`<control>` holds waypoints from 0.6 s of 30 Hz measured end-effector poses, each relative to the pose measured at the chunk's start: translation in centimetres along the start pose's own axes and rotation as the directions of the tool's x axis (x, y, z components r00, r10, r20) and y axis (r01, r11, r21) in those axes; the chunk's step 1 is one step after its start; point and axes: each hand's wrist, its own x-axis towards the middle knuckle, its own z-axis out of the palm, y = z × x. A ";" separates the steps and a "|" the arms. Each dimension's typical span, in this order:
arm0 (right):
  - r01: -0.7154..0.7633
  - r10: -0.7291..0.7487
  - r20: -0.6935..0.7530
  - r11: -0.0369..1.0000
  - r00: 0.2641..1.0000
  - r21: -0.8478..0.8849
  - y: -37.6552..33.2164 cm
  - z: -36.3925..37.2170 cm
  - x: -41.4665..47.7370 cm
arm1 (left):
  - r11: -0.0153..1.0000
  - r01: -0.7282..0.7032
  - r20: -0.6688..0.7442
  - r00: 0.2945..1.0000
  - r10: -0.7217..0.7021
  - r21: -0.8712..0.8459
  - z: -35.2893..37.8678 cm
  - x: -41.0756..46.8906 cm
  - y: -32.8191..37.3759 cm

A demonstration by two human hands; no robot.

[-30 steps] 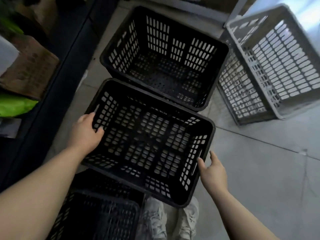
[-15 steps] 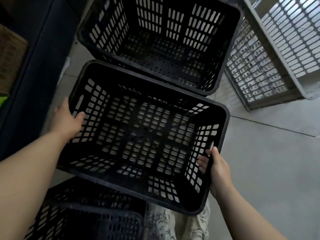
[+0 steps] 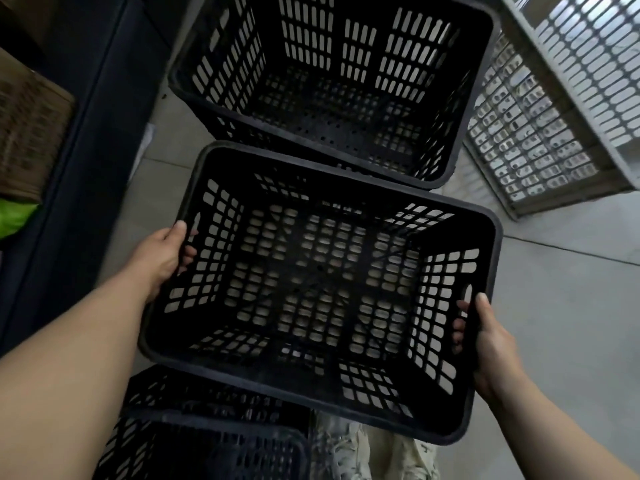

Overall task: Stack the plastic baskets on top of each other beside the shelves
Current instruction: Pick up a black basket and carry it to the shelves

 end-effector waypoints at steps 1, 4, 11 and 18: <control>0.007 -0.007 -0.009 1.000 1.000 -0.009 -0.1 -0.4 0.0 | 1.000 -0.005 0.003 1.000 0.005 -0.004 0.3 -0.3 0.0; 0.024 -0.025 -0.024 0.999 0.999 -0.028 -0.6 -1.9 -0.6 | 1.000 -0.018 -0.009 1.000 0.018 0.012 0.9 -1.3 0.0; 0.032 -0.034 -0.052 0.999 0.998 -0.035 -3.2 -6.8 -4.3 | 0.999 -0.047 0.009 0.999 0.046 0.022 1.1 -6.9 2.5; 0.038 -0.036 -0.120 0.999 0.992 0.011 -8.5 -13.0 -10.6 | 0.991 -0.128 0.036 0.991 0.126 0.047 1.6 -16.0 9.3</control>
